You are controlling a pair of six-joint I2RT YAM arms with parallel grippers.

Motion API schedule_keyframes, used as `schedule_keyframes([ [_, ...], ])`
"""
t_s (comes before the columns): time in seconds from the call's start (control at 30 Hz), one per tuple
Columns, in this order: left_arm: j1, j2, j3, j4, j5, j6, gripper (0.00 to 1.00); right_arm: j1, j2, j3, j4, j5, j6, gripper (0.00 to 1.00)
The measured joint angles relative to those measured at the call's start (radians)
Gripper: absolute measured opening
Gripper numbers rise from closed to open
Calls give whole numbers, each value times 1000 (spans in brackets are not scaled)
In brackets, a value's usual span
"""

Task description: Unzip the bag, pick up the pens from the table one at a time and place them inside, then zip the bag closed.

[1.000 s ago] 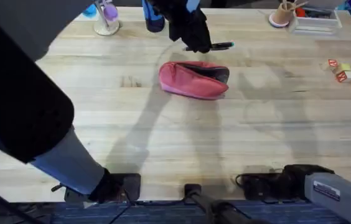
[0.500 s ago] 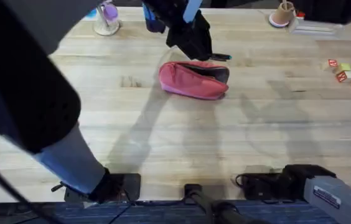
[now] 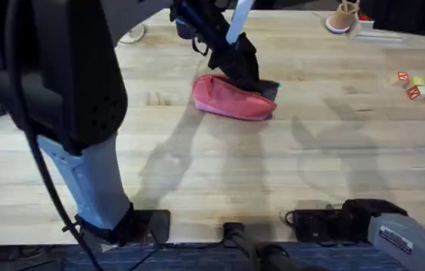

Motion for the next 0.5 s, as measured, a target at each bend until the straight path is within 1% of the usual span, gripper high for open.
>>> schedule_keyframes([
  [0.17, -2, 33, 0, -16, 11, -1, 43, 0, 0, 0, 0, 0, 0, 997],
  [0.23, -2, 42, 0, -26, 14, -11, 43, 0, 0, 0, 0, 0, 0, 997],
  [0.37, -2, 45, 0, -29, 16, -71, 42, 0, 2, 0, 0, 0, 0, 997],
  [0.5, -2, 45, 0, -24, 18, -151, 42, 0, 21, 0, 1, 0, 0, 997],
])
